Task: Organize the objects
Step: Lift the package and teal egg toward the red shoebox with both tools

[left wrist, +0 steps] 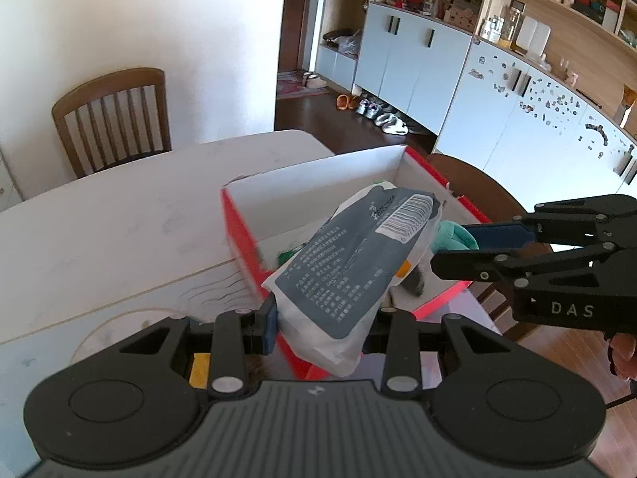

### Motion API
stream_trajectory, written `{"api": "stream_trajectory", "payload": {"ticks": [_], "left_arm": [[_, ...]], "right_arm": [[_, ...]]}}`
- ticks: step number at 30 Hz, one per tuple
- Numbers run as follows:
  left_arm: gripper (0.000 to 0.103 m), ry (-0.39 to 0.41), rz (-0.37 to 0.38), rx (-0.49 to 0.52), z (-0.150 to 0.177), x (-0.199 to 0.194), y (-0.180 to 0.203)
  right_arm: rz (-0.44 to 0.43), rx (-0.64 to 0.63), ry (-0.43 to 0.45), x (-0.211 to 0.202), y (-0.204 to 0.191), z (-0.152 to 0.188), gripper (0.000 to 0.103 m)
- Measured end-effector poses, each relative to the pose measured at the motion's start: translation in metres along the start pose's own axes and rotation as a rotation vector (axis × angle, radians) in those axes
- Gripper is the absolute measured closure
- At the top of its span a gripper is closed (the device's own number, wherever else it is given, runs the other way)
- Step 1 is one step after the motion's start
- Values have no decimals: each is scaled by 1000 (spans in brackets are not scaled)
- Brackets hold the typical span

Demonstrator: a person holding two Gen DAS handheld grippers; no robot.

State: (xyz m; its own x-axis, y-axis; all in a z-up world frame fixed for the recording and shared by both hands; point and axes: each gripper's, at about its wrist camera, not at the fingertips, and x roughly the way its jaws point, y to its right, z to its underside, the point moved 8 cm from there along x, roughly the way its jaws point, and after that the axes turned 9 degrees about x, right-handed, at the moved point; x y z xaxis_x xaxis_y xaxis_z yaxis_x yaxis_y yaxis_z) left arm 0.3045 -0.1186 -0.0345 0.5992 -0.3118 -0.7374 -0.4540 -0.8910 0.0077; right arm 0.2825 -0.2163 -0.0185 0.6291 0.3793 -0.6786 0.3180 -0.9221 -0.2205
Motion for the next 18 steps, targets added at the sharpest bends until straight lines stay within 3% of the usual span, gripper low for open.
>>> {"api": "stream_trajectory", "payload": {"ticks": [11, 18], "left_arm": [[68, -61, -33, 32, -18, 56, 24], [68, -99, -69, 14, -31, 95, 19]], "right_arm": [[39, 33, -26, 22, 64, -6, 72], [64, 27, -74, 52, 88, 0, 72]]}}
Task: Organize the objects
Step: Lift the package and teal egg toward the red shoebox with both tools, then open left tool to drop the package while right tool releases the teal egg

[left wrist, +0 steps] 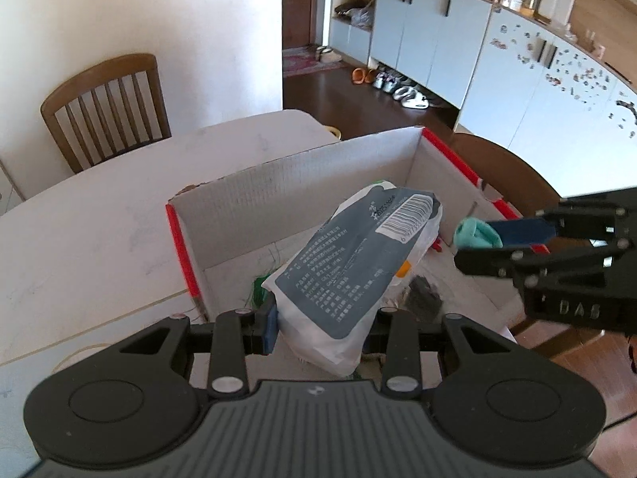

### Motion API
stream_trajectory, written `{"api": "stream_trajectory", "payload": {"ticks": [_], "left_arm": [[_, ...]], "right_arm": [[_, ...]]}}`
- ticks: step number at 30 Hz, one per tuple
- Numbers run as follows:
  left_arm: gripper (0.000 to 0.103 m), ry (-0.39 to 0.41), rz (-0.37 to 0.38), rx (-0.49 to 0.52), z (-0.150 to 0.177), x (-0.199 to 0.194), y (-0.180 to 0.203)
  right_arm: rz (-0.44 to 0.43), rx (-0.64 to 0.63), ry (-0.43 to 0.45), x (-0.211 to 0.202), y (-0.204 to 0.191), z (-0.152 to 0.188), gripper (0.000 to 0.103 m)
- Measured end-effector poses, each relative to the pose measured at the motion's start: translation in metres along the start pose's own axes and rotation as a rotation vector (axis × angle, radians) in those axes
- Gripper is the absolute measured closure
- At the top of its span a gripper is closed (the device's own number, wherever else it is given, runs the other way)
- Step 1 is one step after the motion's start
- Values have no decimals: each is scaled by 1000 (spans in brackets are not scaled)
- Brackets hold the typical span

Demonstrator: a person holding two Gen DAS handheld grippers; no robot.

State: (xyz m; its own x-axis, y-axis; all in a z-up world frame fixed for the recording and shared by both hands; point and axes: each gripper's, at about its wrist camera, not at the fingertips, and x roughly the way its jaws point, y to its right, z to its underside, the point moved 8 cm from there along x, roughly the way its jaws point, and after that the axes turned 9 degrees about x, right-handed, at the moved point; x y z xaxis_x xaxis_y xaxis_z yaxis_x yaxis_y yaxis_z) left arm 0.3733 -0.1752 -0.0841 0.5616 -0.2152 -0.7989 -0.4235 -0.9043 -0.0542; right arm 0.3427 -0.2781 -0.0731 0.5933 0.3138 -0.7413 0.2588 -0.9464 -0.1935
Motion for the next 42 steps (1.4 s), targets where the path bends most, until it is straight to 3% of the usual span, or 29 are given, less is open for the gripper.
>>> {"api": "stream_trajectory", "payload": {"ticks": [13, 21, 28, 34, 42], "left_arm": [[68, -115, -88, 1, -8, 61, -14], [66, -164, -97, 30, -4, 79, -7], [63, -168, -85, 47, -6, 82, -5], [48, -147, -79, 63, -4, 74, 0], [46, -100, -56, 57, -3, 54, 2]], "right_arm": [[36, -61, -74, 57, 13, -3, 72], [45, -76, -134, 76, 21, 4, 71], [40, -72, -142, 77, 22, 7, 67], [39, -52, -122, 67, 23, 6, 62], [42, -45, -88, 45, 17, 3, 58]]}}
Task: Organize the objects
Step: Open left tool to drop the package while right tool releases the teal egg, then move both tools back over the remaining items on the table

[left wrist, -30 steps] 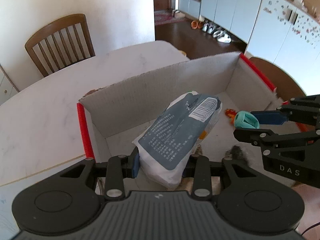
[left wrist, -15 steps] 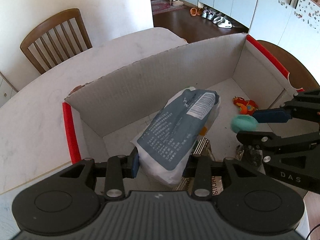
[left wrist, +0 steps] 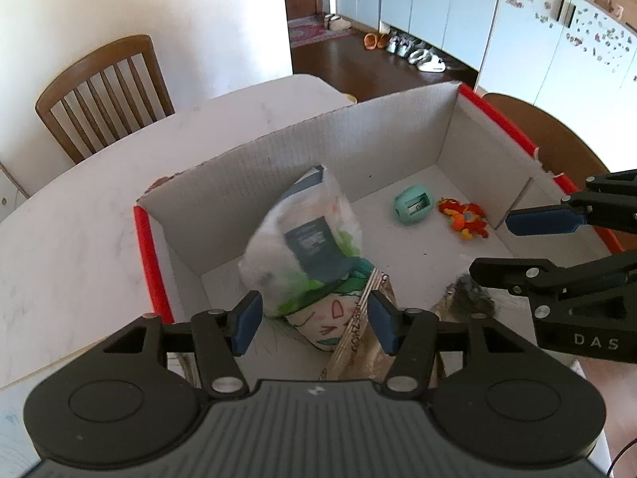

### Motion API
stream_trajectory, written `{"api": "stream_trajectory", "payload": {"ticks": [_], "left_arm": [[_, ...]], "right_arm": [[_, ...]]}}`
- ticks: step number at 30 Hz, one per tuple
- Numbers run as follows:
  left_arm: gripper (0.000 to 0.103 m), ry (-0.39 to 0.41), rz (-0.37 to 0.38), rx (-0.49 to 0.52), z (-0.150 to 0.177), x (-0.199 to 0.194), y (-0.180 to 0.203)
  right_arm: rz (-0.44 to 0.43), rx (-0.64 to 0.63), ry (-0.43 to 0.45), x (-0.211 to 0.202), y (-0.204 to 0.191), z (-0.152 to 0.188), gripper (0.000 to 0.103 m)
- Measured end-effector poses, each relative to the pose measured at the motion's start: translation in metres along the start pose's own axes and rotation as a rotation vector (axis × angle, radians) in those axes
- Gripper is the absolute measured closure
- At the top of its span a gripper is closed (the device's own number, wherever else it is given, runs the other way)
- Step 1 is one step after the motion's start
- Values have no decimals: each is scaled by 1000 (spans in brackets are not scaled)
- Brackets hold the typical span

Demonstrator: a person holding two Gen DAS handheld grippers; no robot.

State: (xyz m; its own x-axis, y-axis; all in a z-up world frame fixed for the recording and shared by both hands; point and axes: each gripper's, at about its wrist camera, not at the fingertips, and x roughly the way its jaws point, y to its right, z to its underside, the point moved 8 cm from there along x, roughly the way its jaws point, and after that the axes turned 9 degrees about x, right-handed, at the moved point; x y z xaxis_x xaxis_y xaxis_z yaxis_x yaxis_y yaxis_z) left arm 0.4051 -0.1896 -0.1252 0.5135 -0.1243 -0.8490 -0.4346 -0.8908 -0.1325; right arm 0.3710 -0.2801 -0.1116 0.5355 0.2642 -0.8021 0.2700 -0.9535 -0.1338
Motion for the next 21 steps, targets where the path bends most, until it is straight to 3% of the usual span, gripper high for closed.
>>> {"api": "stream_trajectory", "payload": {"ticks": [11, 21], "left_arm": [[46, 124, 50, 4, 10, -57, -2], [46, 222, 78, -3, 35, -109, -21]], "right_arm": [[12, 9, 64, -48, -21, 1, 56], [17, 22, 118, -85, -68, 6, 53]]}}
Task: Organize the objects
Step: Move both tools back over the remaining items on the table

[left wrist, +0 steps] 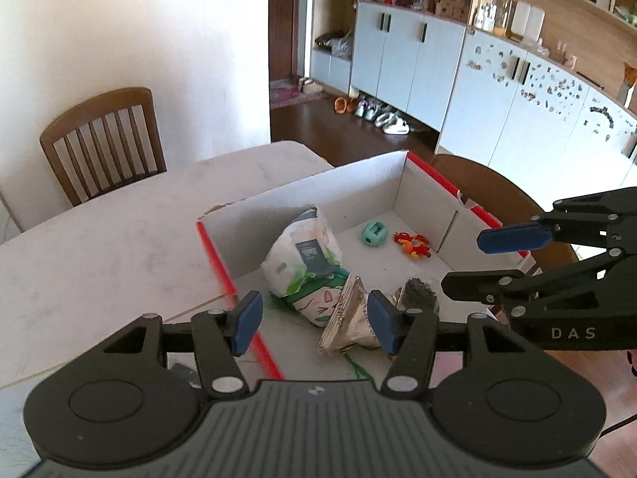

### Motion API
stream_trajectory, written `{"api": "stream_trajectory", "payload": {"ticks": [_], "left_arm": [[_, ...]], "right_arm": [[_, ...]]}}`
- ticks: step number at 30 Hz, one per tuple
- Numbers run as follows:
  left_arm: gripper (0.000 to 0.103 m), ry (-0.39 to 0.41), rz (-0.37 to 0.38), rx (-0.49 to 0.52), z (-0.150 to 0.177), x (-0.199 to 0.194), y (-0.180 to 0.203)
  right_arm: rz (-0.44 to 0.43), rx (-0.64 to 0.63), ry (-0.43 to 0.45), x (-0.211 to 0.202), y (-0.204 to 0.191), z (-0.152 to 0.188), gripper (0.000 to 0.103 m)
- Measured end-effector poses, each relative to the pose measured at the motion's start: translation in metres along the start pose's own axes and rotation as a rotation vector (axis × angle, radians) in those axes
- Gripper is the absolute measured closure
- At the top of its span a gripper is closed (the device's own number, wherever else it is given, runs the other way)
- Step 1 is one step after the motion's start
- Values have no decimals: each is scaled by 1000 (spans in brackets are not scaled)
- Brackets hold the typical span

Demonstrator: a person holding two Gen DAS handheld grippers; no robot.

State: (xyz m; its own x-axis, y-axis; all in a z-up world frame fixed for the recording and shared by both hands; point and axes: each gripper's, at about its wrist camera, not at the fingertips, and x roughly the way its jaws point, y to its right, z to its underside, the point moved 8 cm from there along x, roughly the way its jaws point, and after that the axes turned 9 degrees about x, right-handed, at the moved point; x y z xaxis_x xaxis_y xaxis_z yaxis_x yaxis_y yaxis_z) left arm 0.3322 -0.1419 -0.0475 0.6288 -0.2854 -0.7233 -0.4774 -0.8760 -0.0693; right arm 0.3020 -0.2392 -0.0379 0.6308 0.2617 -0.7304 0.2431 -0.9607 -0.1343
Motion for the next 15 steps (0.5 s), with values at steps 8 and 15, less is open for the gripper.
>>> {"api": "stream_trajectory", "payload": {"ticks": [8, 15], "left_arm": [[44, 35, 0, 3, 24, -39, -25], [35, 44, -2, -25, 49, -63, -54]], "right_arm": [[1, 11, 39, -18, -42, 2, 42], [3, 12, 52, -21, -81, 10, 33]]}}
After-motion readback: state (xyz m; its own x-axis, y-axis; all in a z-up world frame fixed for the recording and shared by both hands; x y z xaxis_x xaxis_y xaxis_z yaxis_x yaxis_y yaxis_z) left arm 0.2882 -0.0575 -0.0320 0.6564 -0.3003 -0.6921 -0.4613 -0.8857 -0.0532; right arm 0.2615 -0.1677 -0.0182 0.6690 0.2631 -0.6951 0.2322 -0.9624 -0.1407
